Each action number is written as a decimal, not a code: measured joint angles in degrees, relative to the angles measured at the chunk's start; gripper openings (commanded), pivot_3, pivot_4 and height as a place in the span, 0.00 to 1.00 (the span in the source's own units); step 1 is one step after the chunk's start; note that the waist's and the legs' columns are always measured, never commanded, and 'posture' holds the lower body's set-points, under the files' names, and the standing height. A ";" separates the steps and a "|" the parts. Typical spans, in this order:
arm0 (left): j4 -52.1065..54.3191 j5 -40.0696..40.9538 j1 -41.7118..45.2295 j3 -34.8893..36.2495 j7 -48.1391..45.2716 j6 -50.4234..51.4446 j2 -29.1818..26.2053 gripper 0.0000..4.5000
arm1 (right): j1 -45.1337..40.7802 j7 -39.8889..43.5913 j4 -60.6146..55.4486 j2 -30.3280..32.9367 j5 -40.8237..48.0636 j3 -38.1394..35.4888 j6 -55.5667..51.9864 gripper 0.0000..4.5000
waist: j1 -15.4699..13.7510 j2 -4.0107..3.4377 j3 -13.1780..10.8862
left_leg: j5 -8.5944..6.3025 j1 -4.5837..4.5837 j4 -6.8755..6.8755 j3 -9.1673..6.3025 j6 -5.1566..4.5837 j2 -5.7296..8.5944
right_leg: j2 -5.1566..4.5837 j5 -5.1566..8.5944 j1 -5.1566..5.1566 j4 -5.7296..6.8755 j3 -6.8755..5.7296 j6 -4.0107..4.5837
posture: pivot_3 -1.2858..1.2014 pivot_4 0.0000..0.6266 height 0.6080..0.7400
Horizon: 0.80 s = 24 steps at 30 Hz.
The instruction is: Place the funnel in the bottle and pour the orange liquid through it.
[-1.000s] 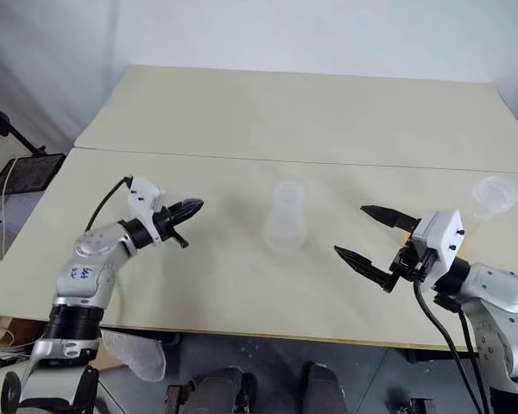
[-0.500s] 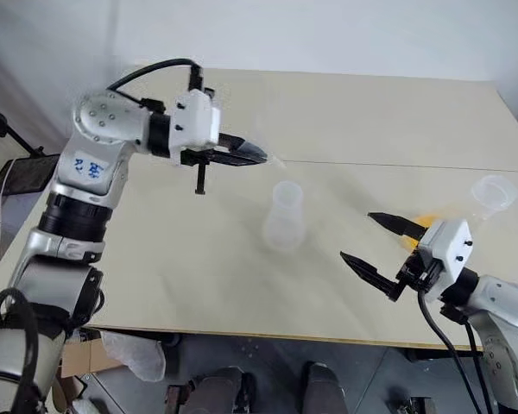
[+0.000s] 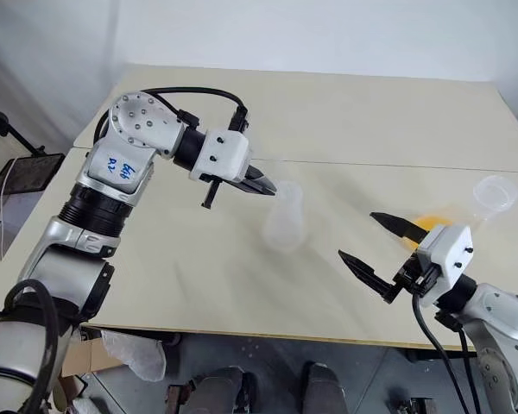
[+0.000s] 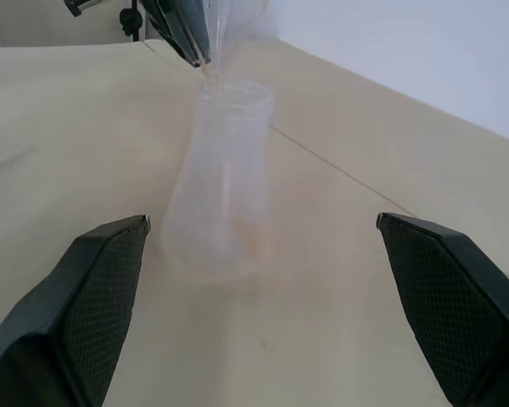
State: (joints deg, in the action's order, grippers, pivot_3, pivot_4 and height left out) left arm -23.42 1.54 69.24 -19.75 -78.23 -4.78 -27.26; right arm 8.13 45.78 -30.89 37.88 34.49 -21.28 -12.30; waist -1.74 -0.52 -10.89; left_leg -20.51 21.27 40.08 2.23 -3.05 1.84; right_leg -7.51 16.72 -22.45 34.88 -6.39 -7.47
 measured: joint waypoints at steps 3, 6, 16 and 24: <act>-0.48 -0.68 0.16 -0.27 0.57 -0.31 1.62 0.11 | -0.01 -0.39 -0.04 -0.37 -0.29 0.02 0.02 1.00 | -0.01 0.00 0.00 | 0.00 0.00 0.00 0.00 0.00 0.01 | 0.00 0.00 0.00 0.00 0.00 0.00 | 0.52 0.24 1.00; -1.76 -1.29 0.71 -0.41 2.27 0.04 2.76 0.28 | -0.06 -0.63 -0.08 -0.49 -0.57 0.31 0.02 1.00 | 0.07 0.00 0.00 | 0.00 0.00 0.00 -0.01 -0.01 0.00 | 0.01 0.00 0.00 0.00 0.00 0.00 | 0.52 0.24 1.00; -0.92 2.76 0.13 2.68 2.02 7.65 4.30 0.98 | 0.04 -1.73 -0.37 -2.07 -1.76 0.74 1.04 1.00 | 0.14 0.00 0.00 | 0.01 -0.01 0.00 -0.01 -0.01 0.00 | 0.00 0.00 -0.01 0.04 0.02 0.00 | 0.52 0.24 1.00; 4.01 10.88 -10.17 11.60 5.22 16.84 3.29 0.99 | 0.75 -4.20 -0.62 -4.05 -2.44 -0.07 2.03 1.00 | 0.35 -0.02 0.01 | 0.01 -0.05 0.00 -0.07 -0.01 -0.03 | -0.01 0.00 -0.03 0.12 0.07 0.00 | 0.52 0.24 1.00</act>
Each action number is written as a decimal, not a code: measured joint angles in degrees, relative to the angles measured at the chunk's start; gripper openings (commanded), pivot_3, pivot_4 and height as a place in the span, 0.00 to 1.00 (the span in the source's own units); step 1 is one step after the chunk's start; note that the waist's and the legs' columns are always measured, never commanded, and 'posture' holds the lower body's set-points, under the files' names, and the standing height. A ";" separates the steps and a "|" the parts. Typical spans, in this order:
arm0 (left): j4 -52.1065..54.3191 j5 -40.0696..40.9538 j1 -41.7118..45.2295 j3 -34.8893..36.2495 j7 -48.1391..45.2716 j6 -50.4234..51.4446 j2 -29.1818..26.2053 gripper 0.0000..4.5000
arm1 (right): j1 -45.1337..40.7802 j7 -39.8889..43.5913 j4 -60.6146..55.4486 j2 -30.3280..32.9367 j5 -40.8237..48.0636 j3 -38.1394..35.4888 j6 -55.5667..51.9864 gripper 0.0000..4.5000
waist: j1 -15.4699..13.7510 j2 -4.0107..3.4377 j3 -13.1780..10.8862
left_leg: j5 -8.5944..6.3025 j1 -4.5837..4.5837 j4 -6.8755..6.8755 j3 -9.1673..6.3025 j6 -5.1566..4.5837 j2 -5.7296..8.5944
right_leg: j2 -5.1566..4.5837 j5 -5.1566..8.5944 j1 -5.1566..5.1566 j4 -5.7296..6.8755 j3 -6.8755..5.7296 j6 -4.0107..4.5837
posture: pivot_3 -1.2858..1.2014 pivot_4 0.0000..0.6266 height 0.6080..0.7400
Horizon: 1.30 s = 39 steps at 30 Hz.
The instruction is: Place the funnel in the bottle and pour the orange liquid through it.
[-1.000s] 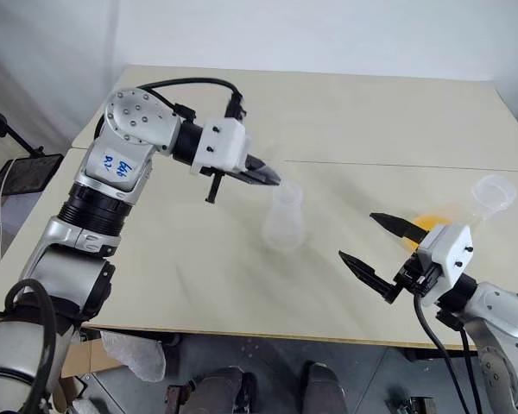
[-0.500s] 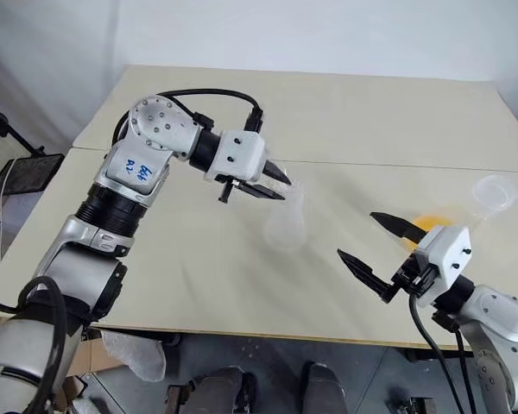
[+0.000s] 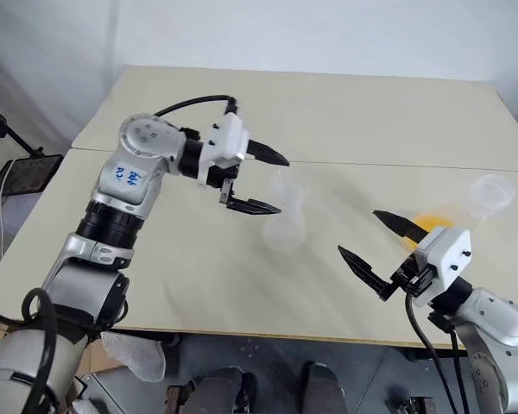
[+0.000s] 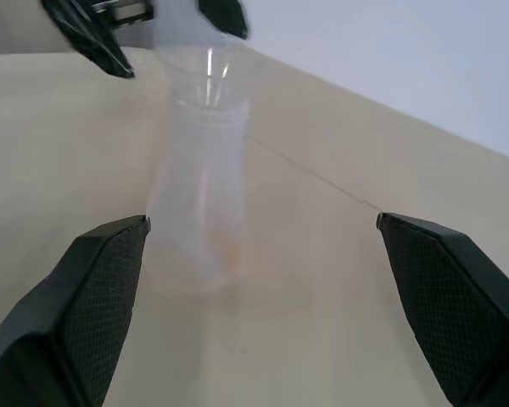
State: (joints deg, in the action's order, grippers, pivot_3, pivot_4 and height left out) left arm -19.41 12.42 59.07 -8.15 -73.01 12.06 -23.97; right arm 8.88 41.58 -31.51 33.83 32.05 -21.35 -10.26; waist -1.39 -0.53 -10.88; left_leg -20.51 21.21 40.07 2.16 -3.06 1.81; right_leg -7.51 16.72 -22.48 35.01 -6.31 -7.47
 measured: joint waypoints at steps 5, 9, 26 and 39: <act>6.70 2.22 -9.70 6.61 6.78 3.09 -3.59 0.99 | 3.53 -3.95 -1.53 -2.58 2.00 -5.47 0.09 1.00 | -0.06 -0.02 0.01 | 0.00 -0.02 0.00 -0.02 0.00 0.00 | -0.02 0.00 0.00 0.05 0.11 0.00 | 0.52 0.24 1.00; 12.85 6.50 -17.93 13.89 11.94 4.03 -3.96 0.99 | 8.33 -6.97 -4.86 -4.97 3.55 -9.83 0.14 1.00 | -0.30 -0.02 0.02 | 0.00 -0.01 0.04 -0.11 0.00 0.03 | -0.06 0.00 0.06 0.03 0.30 0.00 | 0.52 0.24 1.00; 21.28 14.53 -39.12 17.79 13.95 1.89 -2.69 0.99 | 33.53 -10.88 -6.36 -23.63 4.89 -23.61 10.34 1.00 | 0.10 -0.27 0.18 | -0.07 -0.22 -0.15 -0.02 0.12 0.00 | -0.02 0.03 0.04 0.05 0.64 0.06 | 0.52 0.24 1.00; 28.63 17.89 -40.08 15.71 14.35 4.65 -3.23 0.99 | 10.94 -15.65 7.96 -4.36 8.90 -22.86 -0.48 1.00 | 0.71 -0.40 0.23 | -0.05 -0.21 -0.09 0.06 0.12 -0.09 | -0.03 0.10 0.02 0.07 0.71 0.19 | 0.52 0.24 1.00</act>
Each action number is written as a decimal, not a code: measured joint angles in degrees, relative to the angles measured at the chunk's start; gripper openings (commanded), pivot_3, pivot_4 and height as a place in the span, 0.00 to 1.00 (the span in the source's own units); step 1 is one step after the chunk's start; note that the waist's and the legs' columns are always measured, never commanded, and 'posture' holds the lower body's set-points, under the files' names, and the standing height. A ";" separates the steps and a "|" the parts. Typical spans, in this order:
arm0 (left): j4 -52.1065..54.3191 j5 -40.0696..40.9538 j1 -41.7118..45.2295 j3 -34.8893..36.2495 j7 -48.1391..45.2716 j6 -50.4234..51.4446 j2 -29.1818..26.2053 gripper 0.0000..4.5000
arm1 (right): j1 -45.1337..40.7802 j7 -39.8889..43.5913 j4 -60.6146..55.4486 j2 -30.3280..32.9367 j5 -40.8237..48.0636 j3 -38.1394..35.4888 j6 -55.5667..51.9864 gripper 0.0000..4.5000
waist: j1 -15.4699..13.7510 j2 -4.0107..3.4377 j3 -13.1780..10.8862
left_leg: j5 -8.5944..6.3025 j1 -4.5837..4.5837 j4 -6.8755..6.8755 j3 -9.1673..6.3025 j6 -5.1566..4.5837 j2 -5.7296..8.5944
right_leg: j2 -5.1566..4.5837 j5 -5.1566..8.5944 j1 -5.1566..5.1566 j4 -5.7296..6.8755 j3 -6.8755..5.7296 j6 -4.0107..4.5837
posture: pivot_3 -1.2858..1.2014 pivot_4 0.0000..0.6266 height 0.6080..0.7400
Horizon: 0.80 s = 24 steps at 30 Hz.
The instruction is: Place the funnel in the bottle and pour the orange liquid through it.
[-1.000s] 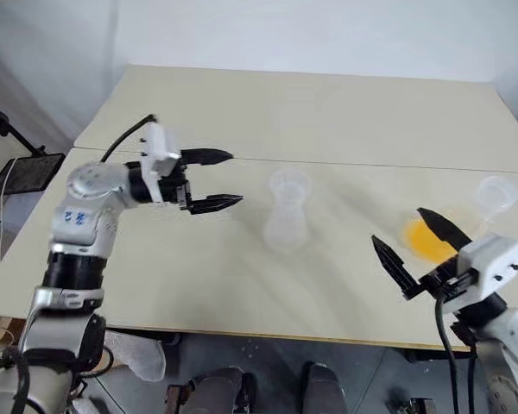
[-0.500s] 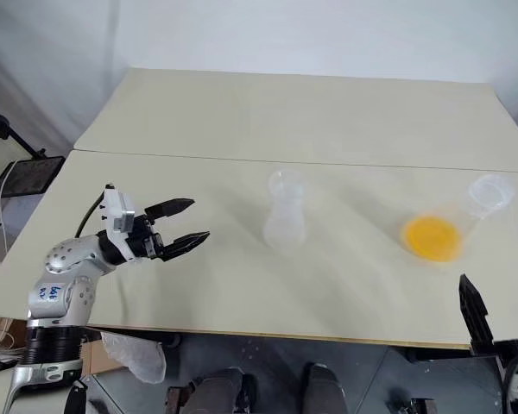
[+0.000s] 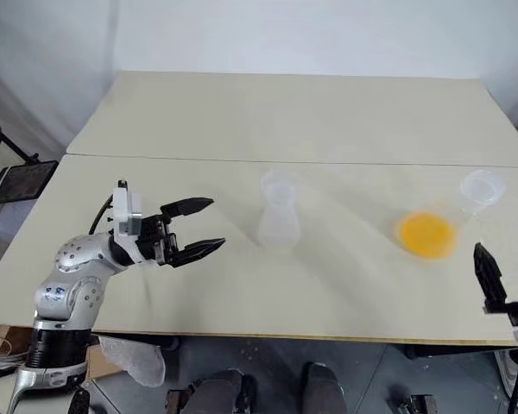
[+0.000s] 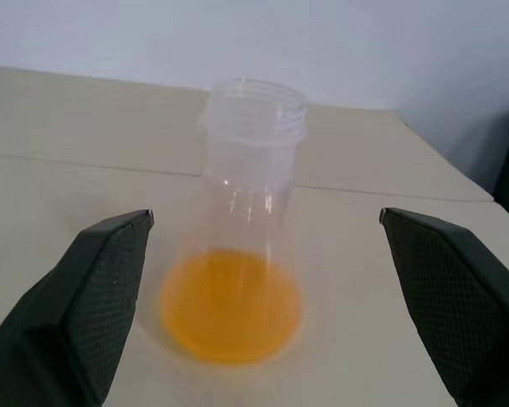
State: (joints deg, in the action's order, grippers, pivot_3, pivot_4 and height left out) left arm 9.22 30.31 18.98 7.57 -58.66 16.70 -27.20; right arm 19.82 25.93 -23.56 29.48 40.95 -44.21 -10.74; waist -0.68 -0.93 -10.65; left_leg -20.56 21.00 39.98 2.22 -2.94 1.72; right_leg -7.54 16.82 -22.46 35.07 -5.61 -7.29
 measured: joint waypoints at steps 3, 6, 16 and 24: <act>2.15 0.60 -0.90 0.01 1.30 0.82 0.00 0.99 | -5.33 -0.02 3.81 2.36 0.99 1.18 -2.95 1.00 | -0.43 0.00 0.00 | 0.01 0.00 0.02 0.03 -0.02 0.01 | 0.00 0.00 0.02 -0.03 0.02 0.00 | 0.52 0.24 1.00; 3.92 1.06 -1.98 0.06 2.37 1.39 -0.02 0.99 | -9.33 0.37 6.91 4.13 1.27 2.86 -5.19 1.00 | -0.74 0.00 0.00 | 0.01 0.04 0.02 0.00 -0.02 0.01 | -0.01 0.00 0.01 -0.03 -0.02 0.00 | 0.52 0.24 1.00; 7.73 1.42 -3.81 -0.30 4.79 2.10 -0.34 0.99 | -21.87 0.77 15.58 5.18 -0.47 7.80 -7.10 1.00 | -0.65 -0.01 0.00 | 0.03 0.07 0.04 0.00 -0.04 0.03 | 0.01 0.00 0.01 -0.02 -0.13 0.00 | 0.52 0.24 1.00; 8.32 1.87 -3.82 -0.51 5.39 2.27 -0.61 0.99 | -26.80 0.80 20.91 5.17 -2.69 9.20 -6.69 1.00 | -0.69 -0.01 0.00 | 0.03 0.10 0.04 -0.03 -0.04 0.06 | 0.02 -0.01 0.01 -0.03 -0.24 -0.02 | 0.52 0.24 1.00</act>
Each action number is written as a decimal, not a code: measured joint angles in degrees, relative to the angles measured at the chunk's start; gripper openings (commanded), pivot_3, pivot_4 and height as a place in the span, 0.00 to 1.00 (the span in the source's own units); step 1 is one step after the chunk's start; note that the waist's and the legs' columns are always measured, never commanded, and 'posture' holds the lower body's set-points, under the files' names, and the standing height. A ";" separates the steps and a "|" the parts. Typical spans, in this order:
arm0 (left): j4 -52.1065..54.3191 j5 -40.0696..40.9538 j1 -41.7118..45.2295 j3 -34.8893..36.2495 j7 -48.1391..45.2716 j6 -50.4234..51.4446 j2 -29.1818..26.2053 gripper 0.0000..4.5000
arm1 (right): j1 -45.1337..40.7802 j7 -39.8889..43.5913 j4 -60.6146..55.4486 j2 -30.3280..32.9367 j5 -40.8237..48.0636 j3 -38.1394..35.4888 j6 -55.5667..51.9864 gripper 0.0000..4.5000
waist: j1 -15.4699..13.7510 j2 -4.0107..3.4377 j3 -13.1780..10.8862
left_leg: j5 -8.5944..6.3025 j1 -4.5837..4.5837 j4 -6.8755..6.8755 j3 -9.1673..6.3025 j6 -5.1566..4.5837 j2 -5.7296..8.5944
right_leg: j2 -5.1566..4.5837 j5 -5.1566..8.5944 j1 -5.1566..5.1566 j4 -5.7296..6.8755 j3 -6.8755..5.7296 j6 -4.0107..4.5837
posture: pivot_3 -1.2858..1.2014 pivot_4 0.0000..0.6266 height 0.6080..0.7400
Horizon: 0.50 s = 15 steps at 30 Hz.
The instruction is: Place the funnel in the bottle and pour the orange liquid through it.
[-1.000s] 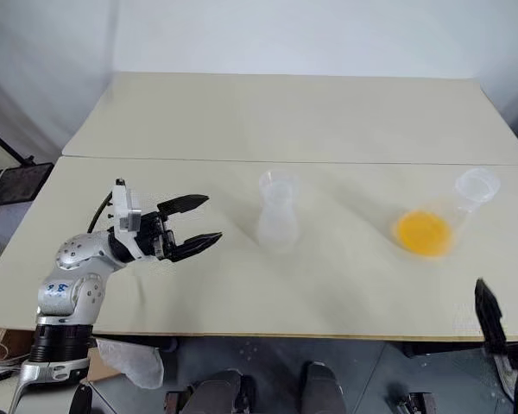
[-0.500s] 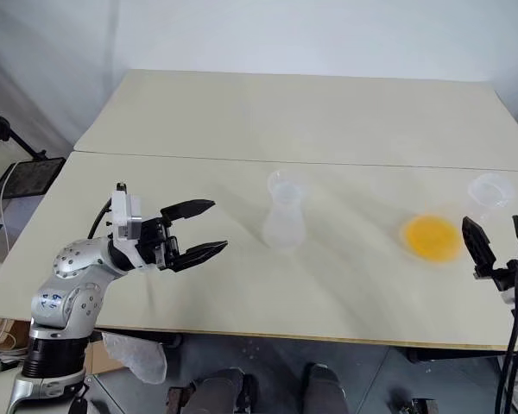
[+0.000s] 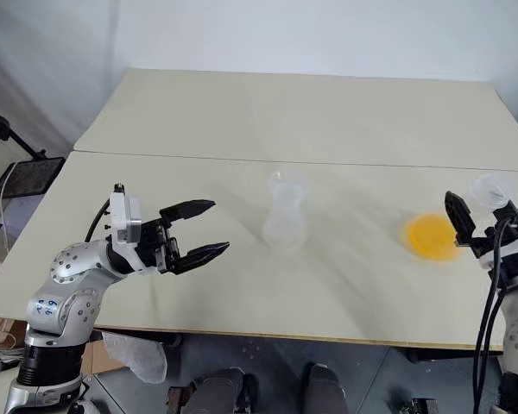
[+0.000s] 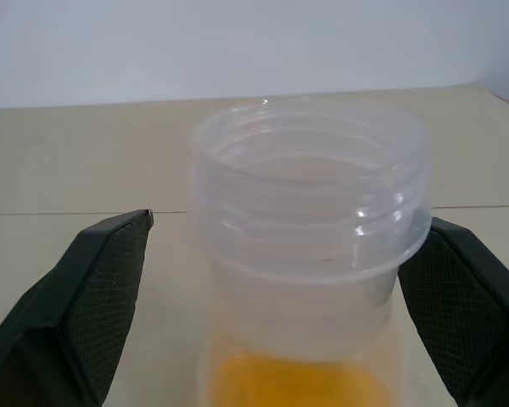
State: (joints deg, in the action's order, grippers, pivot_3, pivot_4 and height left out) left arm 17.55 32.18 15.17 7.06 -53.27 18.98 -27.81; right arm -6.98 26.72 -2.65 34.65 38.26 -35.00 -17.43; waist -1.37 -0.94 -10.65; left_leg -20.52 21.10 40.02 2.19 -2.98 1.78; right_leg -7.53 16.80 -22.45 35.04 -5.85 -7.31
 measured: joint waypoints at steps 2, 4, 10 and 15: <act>0.00 0.00 0.16 -0.38 0.02 0.09 0.00 0.99 | -0.92 0.02 0.90 -0.18 -0.50 0.17 0.45 1.00 | 0.01 0.00 0.00 | 0.00 0.00 0.01 0.02 0.01 0.00 | 0.01 0.00 0.00 0.00 -0.03 0.00 | 0.52 0.24 1.00; 0.00 0.01 0.32 -0.46 0.00 0.10 -0.01 1.00 | -1.35 0.04 1.00 -0.36 -0.75 0.46 1.14 0.96 | 0.02 0.00 0.00 | 0.01 0.00 0.01 0.02 0.01 0.00 | 0.01 0.00 0.00 -0.01 -0.03 0.00 | 0.52 0.24 1.00; -0.01 0.00 0.34 -0.87 -0.01 0.07 -0.02 1.00 | -1.50 0.00 1.03 -1.17 -1.76 0.67 2.68 0.57 | 0.04 0.00 0.00 | 0.01 0.00 0.00 0.03 0.01 0.00 | 0.00 0.00 0.00 -0.01 -0.04 0.00 | 0.52 0.24 1.00; -0.24 0.00 0.88 -1.40 -0.09 -0.27 -0.02 1.00 | -1.49 0.21 -0.24 -1.90 -1.51 1.01 2.65 0.55 | 0.08 -0.02 -0.01 | 0.01 0.00 0.00 0.03 0.03 -0.02 | 0.03 0.00 -0.01 -0.02 -0.04 0.00 | 0.52 0.24 1.00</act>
State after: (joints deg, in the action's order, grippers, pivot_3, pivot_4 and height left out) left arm 17.31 32.18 16.05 5.66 -53.36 18.71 -27.83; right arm -8.47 26.94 -2.89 32.75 36.74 -34.00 -14.78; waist -1.29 -0.95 -10.66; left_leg -20.51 21.11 40.02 2.22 -2.96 1.76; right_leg -7.50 16.80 -22.45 35.03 -5.89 -7.31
